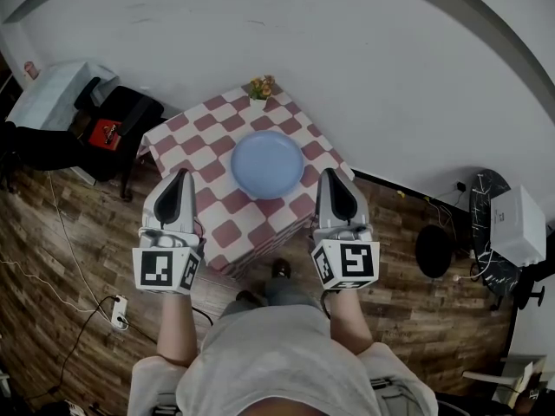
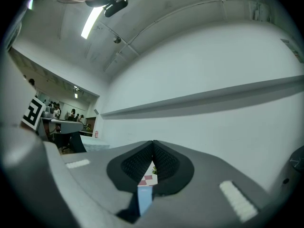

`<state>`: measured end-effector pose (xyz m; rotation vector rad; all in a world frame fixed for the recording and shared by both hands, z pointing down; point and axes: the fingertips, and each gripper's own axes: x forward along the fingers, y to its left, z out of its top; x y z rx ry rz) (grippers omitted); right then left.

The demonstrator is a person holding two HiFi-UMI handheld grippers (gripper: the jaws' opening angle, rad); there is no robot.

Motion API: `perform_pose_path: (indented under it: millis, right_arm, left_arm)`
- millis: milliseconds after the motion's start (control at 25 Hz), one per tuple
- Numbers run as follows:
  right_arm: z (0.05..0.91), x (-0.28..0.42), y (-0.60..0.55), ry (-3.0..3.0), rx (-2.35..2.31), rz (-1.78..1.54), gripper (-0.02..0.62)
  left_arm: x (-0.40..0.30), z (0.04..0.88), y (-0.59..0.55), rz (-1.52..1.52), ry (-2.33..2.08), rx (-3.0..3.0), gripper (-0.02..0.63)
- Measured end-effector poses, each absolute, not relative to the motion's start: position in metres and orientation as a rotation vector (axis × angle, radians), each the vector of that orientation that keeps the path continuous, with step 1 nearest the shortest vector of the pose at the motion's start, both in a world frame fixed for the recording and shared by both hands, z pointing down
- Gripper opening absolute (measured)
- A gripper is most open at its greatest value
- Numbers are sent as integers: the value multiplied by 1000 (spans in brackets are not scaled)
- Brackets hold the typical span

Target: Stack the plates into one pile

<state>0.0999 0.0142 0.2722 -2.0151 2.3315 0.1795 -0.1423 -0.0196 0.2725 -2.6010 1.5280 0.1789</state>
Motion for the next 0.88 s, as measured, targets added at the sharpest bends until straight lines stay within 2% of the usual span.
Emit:
perform_pose_path:
  millis: [880]
  right_arm:
    - [277,95,36,2336,-2040,171,0]
  left_arm:
    - [-139,275,-4,176,1487,-2644,5]
